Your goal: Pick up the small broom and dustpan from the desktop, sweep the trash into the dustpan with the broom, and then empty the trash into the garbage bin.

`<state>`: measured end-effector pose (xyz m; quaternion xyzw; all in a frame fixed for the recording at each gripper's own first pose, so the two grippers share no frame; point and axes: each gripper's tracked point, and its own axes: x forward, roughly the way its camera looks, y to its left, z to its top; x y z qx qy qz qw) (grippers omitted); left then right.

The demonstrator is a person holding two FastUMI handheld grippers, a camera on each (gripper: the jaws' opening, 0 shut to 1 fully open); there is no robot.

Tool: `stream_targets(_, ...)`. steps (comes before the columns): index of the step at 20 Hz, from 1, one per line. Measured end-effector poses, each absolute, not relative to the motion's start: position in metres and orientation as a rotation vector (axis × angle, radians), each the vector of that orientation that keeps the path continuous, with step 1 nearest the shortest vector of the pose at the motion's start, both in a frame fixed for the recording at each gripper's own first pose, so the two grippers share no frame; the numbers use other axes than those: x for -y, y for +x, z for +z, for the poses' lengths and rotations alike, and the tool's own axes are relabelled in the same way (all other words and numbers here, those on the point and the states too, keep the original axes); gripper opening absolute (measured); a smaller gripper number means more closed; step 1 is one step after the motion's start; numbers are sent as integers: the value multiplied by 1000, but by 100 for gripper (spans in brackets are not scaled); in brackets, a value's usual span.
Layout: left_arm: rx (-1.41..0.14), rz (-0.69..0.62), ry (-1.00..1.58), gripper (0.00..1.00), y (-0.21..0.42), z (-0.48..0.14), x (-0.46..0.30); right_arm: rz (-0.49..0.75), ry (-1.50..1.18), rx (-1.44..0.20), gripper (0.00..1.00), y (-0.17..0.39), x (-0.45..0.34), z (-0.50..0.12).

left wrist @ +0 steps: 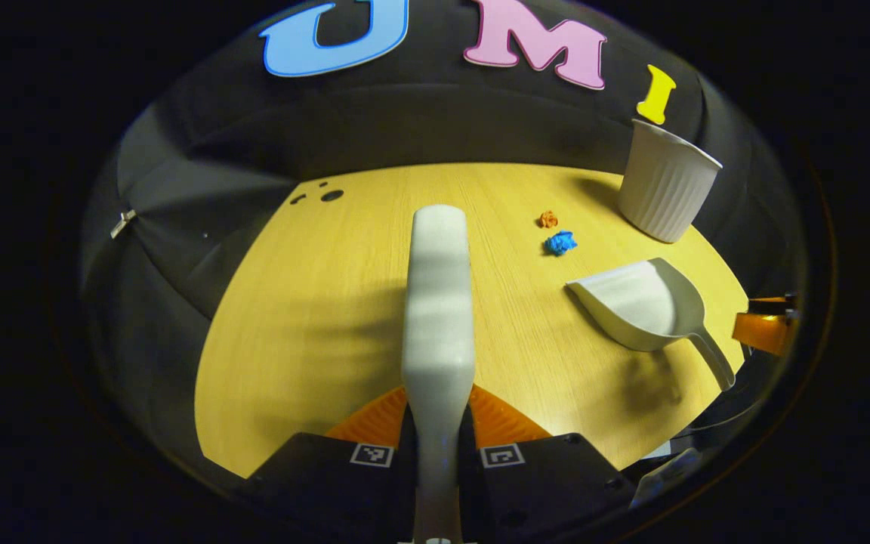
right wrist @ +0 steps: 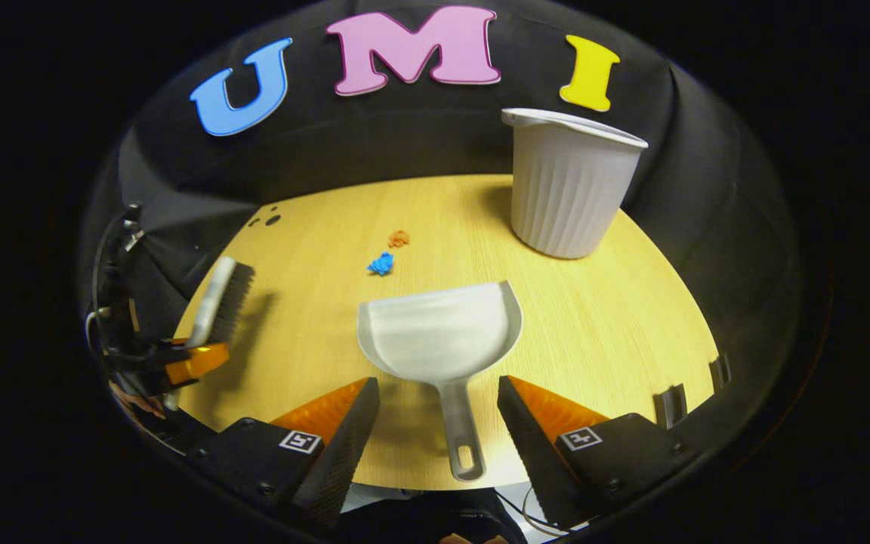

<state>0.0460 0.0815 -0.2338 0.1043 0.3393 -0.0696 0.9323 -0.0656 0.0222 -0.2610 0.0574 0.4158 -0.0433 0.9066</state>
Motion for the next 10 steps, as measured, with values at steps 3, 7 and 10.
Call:
stream_targets(3,-663,-133,166,27,36,-212,-84,-121,107,-952,98,-66,-15,-290)
stream_targets(7,-652,-88,160,26,29,-199,-97,-150,72,-1070,98,-65,-4,-333)
stream_targets(10,-653,-68,146,27,29,-196,-97,-136,48,-1142,99,-67,-5,-356)
